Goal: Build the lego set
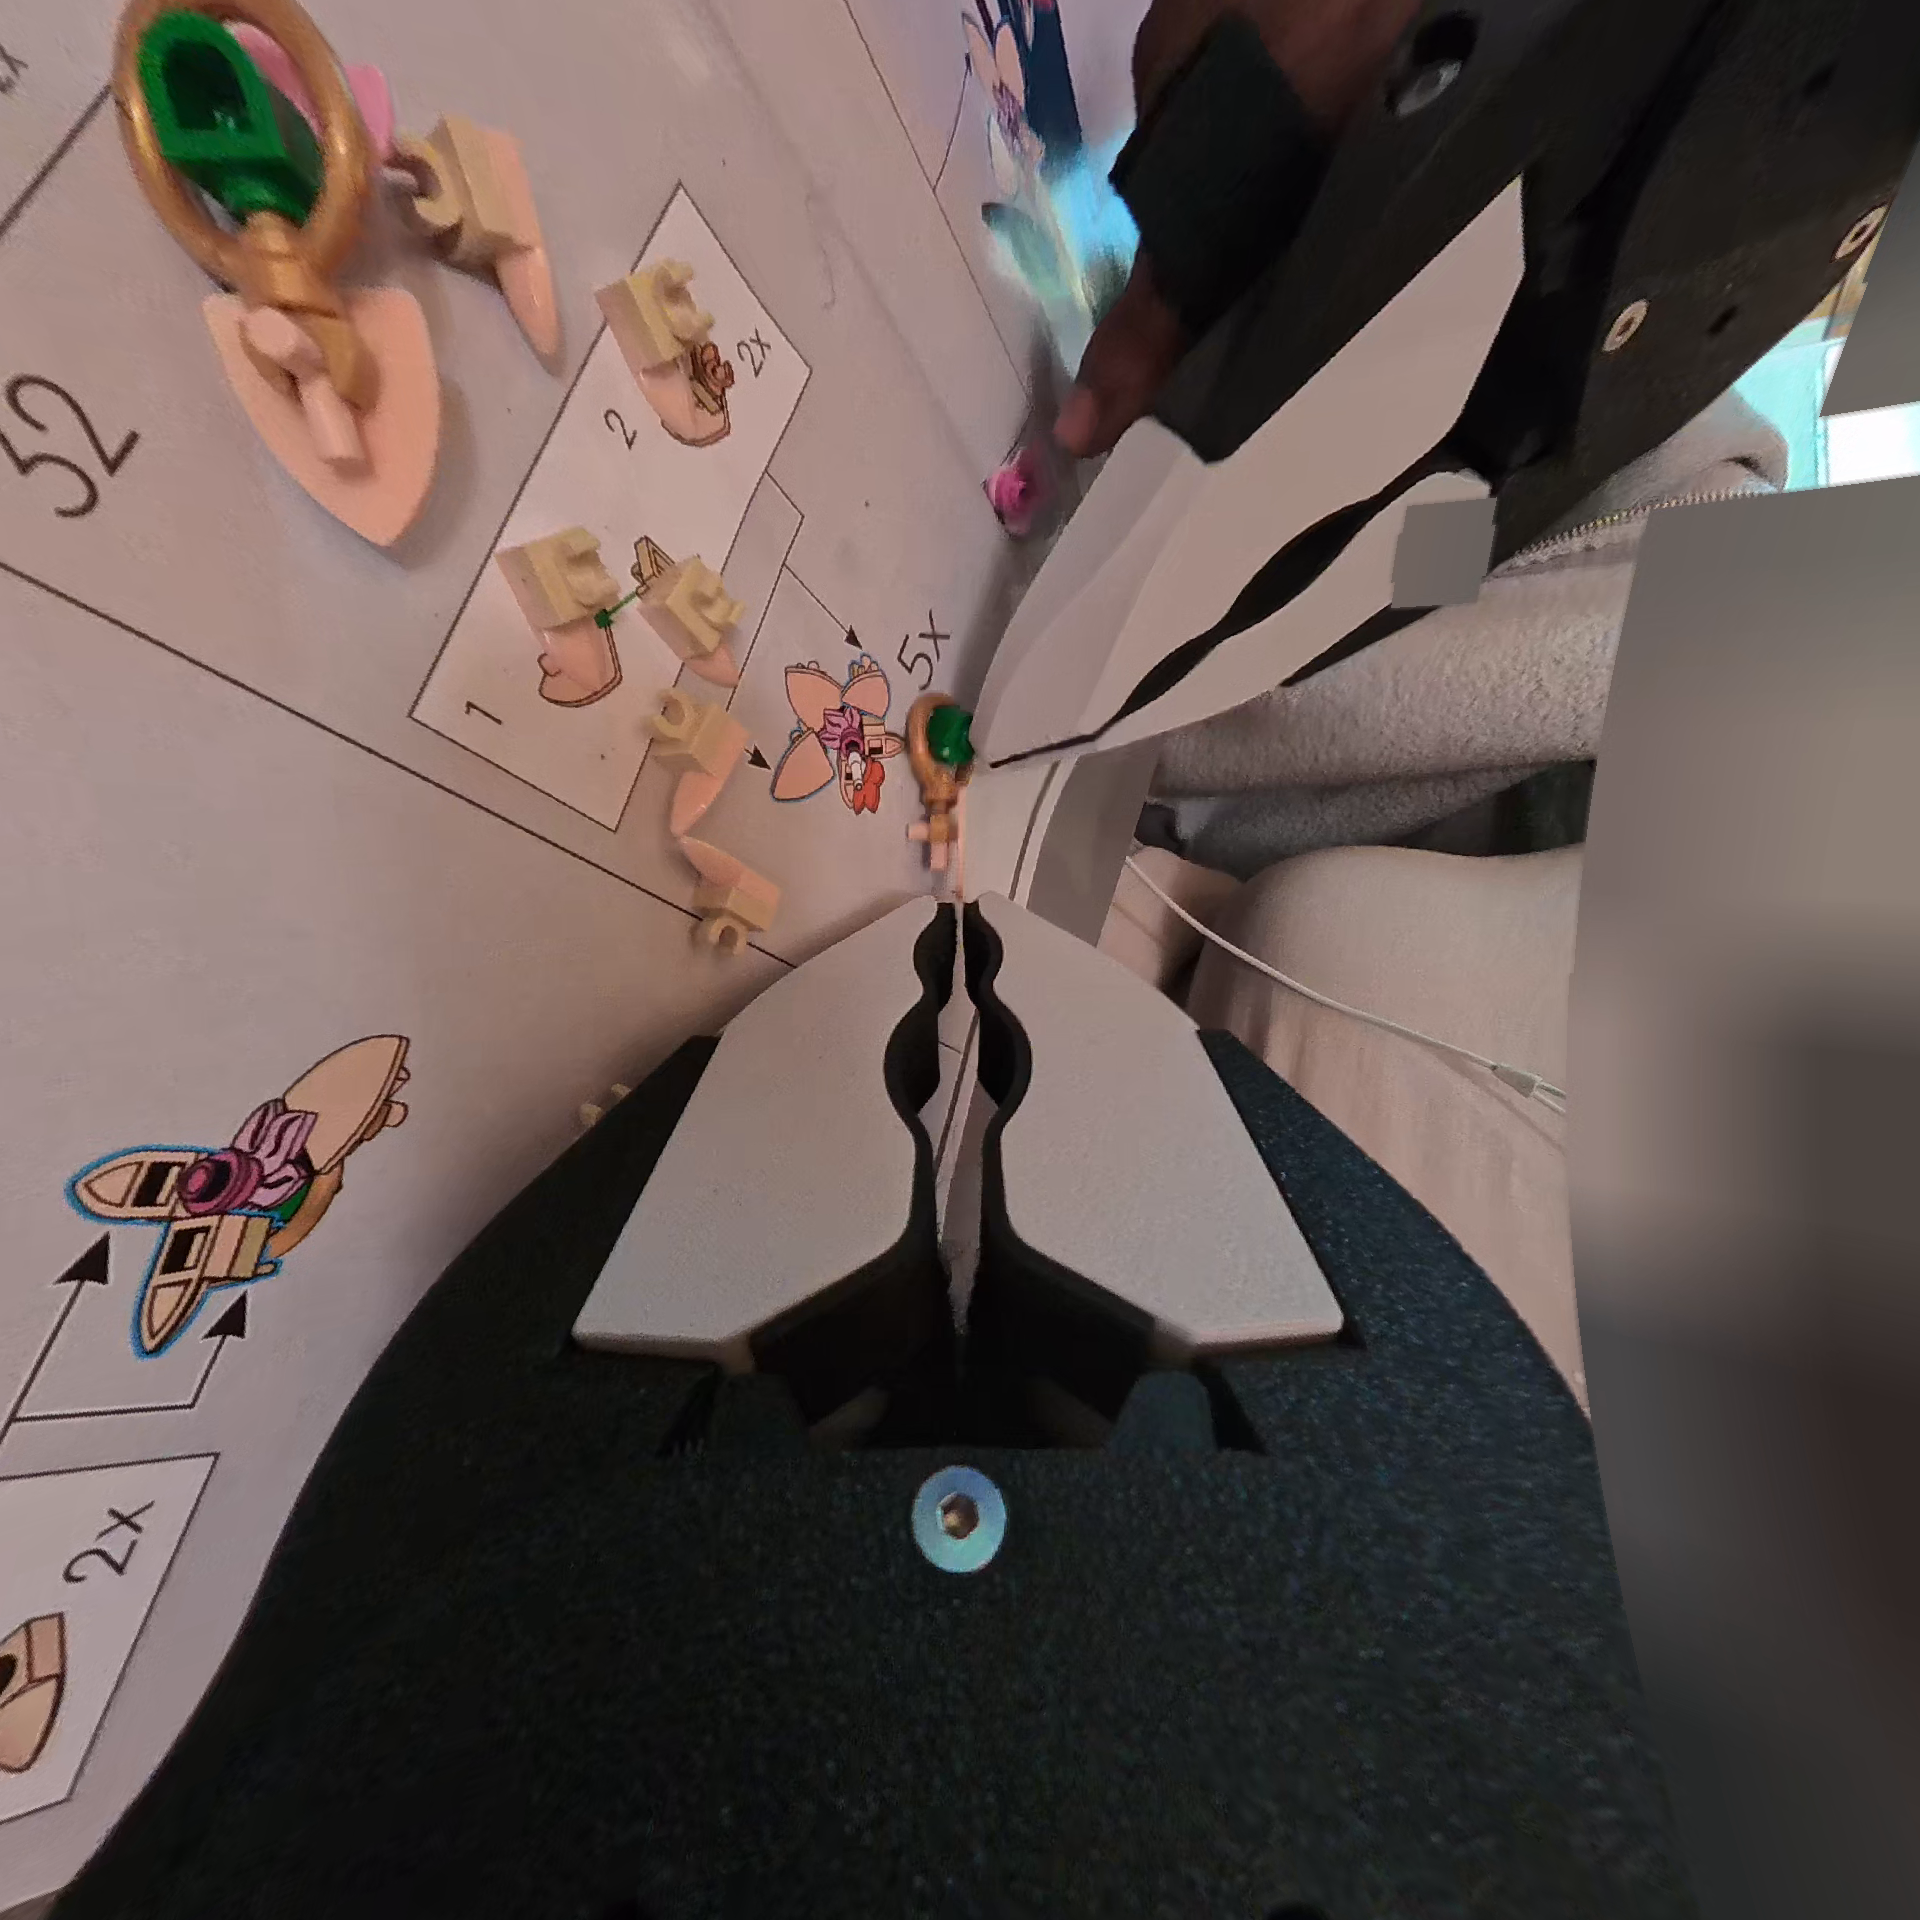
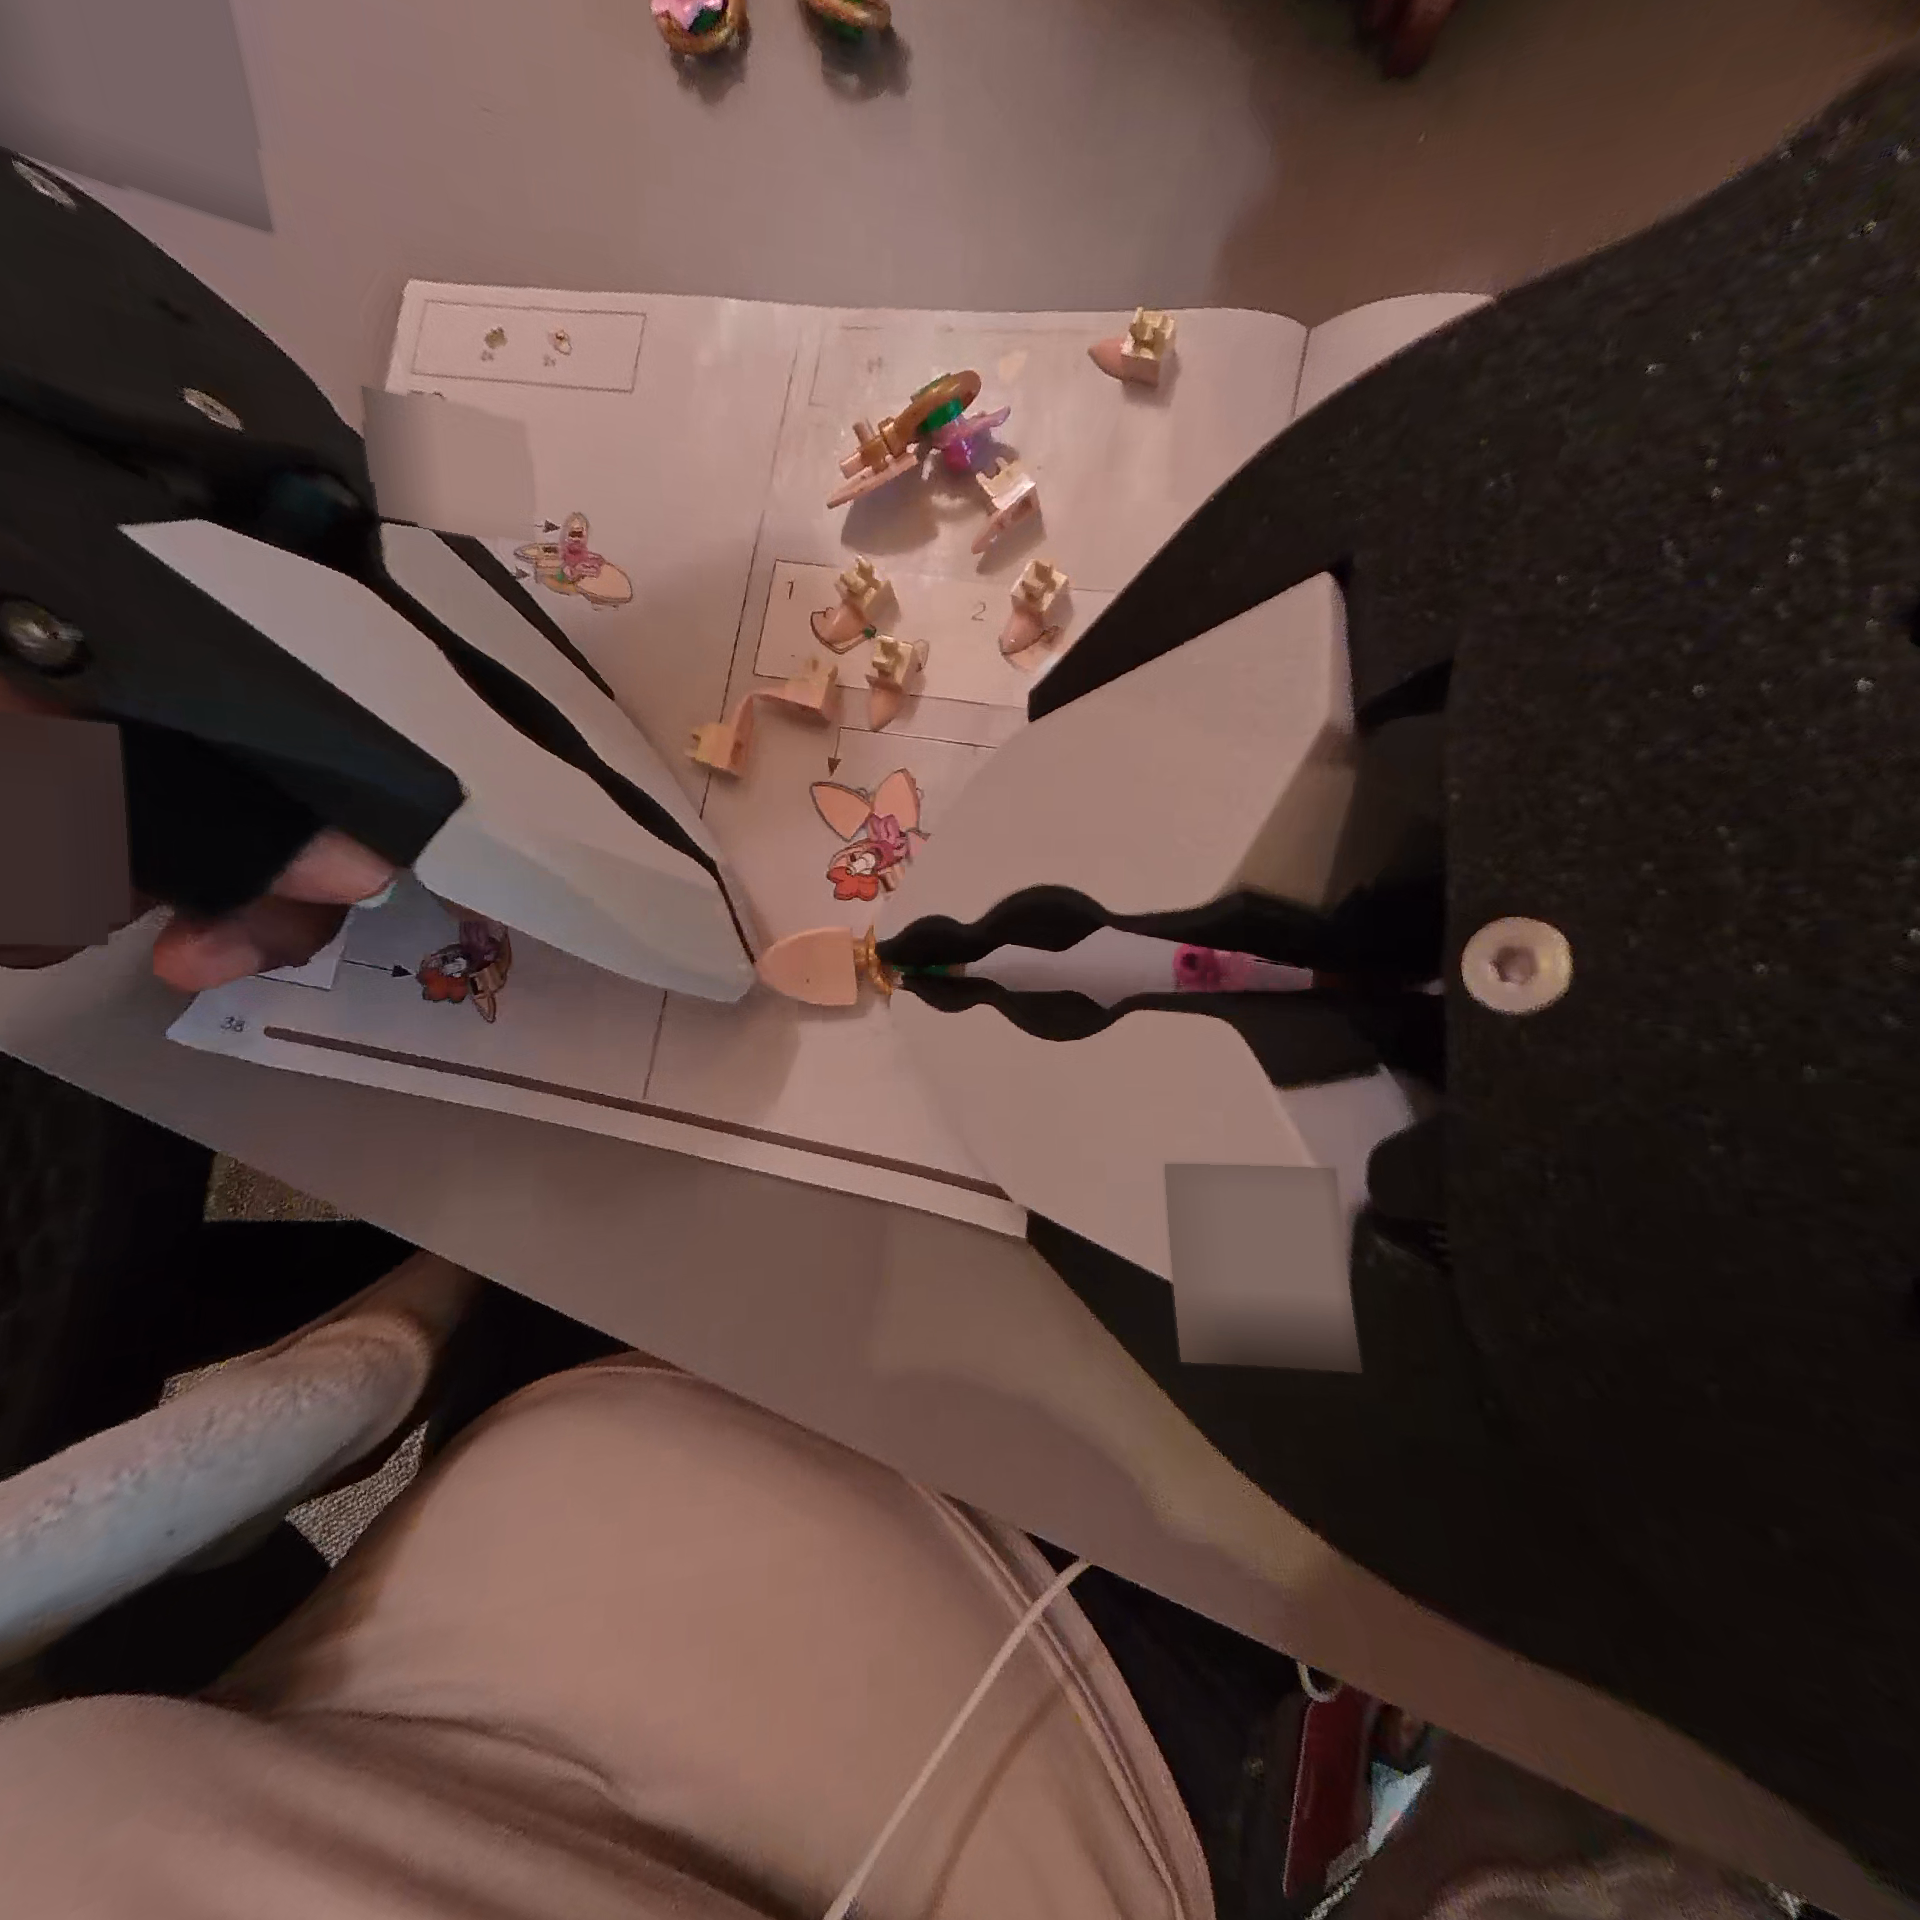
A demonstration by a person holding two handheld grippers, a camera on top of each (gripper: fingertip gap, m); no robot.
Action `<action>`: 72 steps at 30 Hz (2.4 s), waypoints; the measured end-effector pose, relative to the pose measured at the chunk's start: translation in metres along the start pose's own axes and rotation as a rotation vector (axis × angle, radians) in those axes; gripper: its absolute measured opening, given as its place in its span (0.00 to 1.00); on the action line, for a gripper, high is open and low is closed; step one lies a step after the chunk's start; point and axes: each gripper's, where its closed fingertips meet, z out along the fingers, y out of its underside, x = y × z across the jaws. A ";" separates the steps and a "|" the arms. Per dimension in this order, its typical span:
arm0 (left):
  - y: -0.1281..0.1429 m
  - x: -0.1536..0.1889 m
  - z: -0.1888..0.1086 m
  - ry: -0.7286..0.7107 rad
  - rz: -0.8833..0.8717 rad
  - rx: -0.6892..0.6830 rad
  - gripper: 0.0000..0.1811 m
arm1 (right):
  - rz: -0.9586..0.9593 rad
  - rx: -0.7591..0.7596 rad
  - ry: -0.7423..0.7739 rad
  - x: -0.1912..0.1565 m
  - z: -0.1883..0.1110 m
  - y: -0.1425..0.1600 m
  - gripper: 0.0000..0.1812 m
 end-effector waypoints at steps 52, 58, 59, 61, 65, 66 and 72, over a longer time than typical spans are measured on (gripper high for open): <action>-0.027 -0.012 0.001 -0.601 0.677 0.265 0.09 | 0.317 -0.159 0.099 0.001 0.000 0.007 0.04; -0.030 -0.014 -0.001 -0.604 0.680 0.248 0.09 | 0.245 -0.137 0.048 0.001 0.000 0.007 0.04; -0.030 -0.015 -0.001 -0.606 0.682 0.245 0.09 | 0.252 -0.134 0.041 0.002 0.000 0.007 0.04; -0.029 -0.015 -0.002 -0.610 0.682 0.247 0.09 | 0.265 -0.132 0.023 0.003 0.000 0.007 0.04; -0.026 -0.015 -0.006 -0.605 0.668 0.253 0.09 | 0.285 -0.154 -0.008 0.003 0.000 0.006 0.03; -0.026 -0.016 -0.008 -0.610 0.666 0.255 0.09 | 0.289 -0.160 -0.015 0.003 0.000 0.006 0.03; -0.024 -0.018 -0.009 -0.608 0.662 0.261 0.09 | 0.298 -0.187 -0.038 0.003 0.002 0.004 0.03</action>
